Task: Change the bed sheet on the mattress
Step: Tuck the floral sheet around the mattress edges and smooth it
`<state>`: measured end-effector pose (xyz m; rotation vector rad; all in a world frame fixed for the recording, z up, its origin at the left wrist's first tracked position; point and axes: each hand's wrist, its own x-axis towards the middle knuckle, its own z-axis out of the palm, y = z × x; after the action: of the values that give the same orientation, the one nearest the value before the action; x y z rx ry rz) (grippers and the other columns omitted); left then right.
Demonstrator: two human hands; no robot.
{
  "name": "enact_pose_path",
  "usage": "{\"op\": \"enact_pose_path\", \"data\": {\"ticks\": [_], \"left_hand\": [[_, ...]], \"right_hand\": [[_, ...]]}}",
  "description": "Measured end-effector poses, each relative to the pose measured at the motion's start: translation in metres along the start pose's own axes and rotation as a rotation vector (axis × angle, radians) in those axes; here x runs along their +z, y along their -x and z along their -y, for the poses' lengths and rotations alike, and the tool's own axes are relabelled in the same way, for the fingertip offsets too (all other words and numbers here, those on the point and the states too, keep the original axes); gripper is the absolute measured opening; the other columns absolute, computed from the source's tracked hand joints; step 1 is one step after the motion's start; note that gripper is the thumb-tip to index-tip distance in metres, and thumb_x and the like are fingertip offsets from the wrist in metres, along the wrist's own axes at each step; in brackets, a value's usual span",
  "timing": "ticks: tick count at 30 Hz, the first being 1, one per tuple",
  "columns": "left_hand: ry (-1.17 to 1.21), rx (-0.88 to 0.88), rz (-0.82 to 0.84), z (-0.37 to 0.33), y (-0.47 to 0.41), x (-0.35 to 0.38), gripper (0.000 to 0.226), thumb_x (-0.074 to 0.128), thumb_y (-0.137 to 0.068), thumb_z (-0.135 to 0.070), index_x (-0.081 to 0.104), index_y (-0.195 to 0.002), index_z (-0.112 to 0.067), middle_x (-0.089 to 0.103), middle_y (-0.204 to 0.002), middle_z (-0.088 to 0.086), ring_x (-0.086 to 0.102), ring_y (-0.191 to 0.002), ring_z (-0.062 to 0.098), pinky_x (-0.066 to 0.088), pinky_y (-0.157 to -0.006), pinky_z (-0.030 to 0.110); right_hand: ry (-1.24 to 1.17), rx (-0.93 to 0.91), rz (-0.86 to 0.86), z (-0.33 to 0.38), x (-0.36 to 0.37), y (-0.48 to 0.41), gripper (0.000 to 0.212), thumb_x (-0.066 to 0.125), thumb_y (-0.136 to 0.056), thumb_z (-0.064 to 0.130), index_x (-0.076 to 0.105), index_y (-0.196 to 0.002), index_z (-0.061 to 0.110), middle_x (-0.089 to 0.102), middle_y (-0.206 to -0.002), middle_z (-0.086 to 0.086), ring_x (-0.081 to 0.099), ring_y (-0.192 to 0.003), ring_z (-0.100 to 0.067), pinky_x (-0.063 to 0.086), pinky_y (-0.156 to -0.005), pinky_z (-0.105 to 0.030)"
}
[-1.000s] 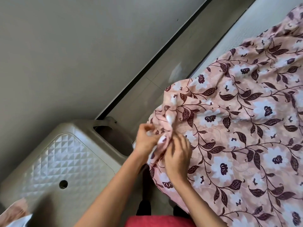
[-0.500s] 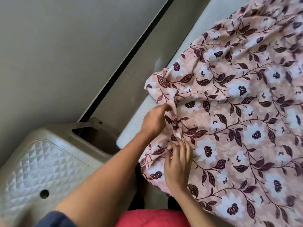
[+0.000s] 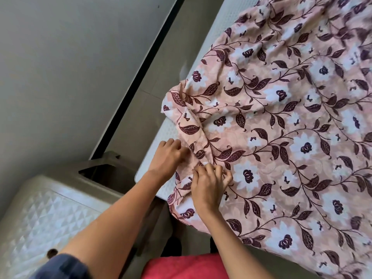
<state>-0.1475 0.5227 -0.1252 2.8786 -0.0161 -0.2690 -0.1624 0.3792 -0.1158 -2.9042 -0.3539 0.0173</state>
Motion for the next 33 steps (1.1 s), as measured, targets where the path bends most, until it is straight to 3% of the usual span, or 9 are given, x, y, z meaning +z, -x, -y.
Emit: {"op": "enact_pose_path", "data": {"ticks": [4,7,11,15,21,24,26,29,33], "left_hand": [[-0.063,0.128,-0.135,0.004,0.012,-0.003,0.008,0.07,-0.073,-0.01,0.064,-0.07,-0.013,0.054,-0.072,0.003,0.053,-0.067,0.024,0.033,-0.065,0.032],[-0.081,0.132,-0.245,0.015,0.031,-0.008,0.015,0.054,-0.082,-0.014,0.066,-0.074,-0.015,0.059,-0.076,0.002,0.054,-0.071,0.023,0.033,-0.069,0.031],[-0.084,0.111,-0.333,0.043,0.066,-0.017,0.011,0.058,-0.081,-0.014,0.069,-0.08,-0.016,0.065,-0.08,-0.002,0.049,-0.081,0.021,0.035,-0.073,0.033],[-0.148,0.028,-0.292,0.068,0.106,-0.029,0.016,0.051,-0.073,-0.009,0.067,-0.073,-0.011,0.064,-0.074,0.001,0.05,-0.08,0.023,0.035,-0.07,0.033],[-0.332,-0.249,-0.041,0.113,0.157,-0.055,0.005,0.053,-0.054,-0.007,0.055,-0.051,-0.009,0.056,-0.056,0.005,0.056,-0.065,0.029,0.032,-0.067,0.037],[-0.343,-0.408,0.025,0.125,0.163,-0.063,0.01,0.061,-0.045,-0.001,0.052,-0.044,-0.006,0.053,-0.047,0.008,0.052,-0.059,0.029,0.029,-0.064,0.036],[-0.309,-0.484,0.054,0.127,0.159,-0.064,0.022,0.072,-0.036,0.004,0.053,-0.043,-0.004,0.052,-0.046,0.01,0.053,-0.057,0.03,0.034,-0.064,0.036],[-0.267,-0.558,0.073,0.127,0.145,-0.057,0.027,0.08,-0.037,0.001,0.059,-0.052,-0.007,0.057,-0.053,0.009,0.056,-0.061,0.031,0.043,-0.066,0.037],[-0.187,-0.665,0.228,0.118,0.124,-0.046,0.022,0.067,-0.08,-0.026,0.067,-0.101,-0.02,0.065,-0.104,0.003,0.051,-0.107,0.026,0.032,-0.091,0.036]], "right_hand": [[-0.012,-0.193,-0.11,0.0,-0.016,0.005,0.014,0.075,-0.067,0.01,0.068,-0.074,0.019,0.061,-0.082,0.002,0.053,-0.094,-0.022,0.03,-0.097,-0.05],[-0.061,-0.245,-0.148,0.009,-0.024,0.01,0.011,0.073,-0.069,0.011,0.067,-0.073,0.019,0.062,-0.086,0.001,0.052,-0.095,-0.021,0.032,-0.096,-0.052],[-0.193,-0.321,-0.131,0.038,-0.028,0.019,0.009,0.073,-0.071,0.012,0.066,-0.074,0.017,0.061,-0.086,0.0,0.052,-0.089,-0.021,0.036,-0.087,-0.044],[-0.295,-0.449,-0.041,0.075,-0.025,0.029,0.007,0.071,-0.076,0.012,0.065,-0.076,0.017,0.061,-0.087,0.001,0.053,-0.085,-0.02,0.036,-0.078,-0.038],[-0.324,-0.568,0.09,0.117,-0.008,0.042,0.011,0.073,-0.073,0.011,0.068,-0.078,0.02,0.063,-0.099,-0.001,0.053,-0.094,-0.022,0.036,-0.082,-0.04],[-0.276,-0.542,0.136,0.111,-0.001,0.046,0.016,0.079,-0.072,0.022,0.068,-0.083,0.018,0.062,-0.104,-0.002,0.051,-0.1,-0.022,0.039,-0.086,-0.043],[-0.177,-0.527,0.211,0.096,0.002,0.05,0.03,0.081,-0.066,0.036,0.068,-0.086,0.018,0.062,-0.111,-0.003,0.049,-0.107,-0.023,0.036,-0.091,-0.046],[0.034,-0.505,0.306,0.061,0.007,0.056,0.046,0.083,-0.056,0.046,0.069,-0.088,0.016,0.06,-0.118,-0.009,0.044,-0.114,-0.028,0.03,-0.095,-0.051],[0.174,-0.51,0.362,0.022,0.012,0.059,0.033,0.091,-0.047,0.022,0.072,-0.072,0.015,0.06,-0.12,-0.011,0.042,-0.115,-0.03,0.031,-0.093,-0.054]]}}
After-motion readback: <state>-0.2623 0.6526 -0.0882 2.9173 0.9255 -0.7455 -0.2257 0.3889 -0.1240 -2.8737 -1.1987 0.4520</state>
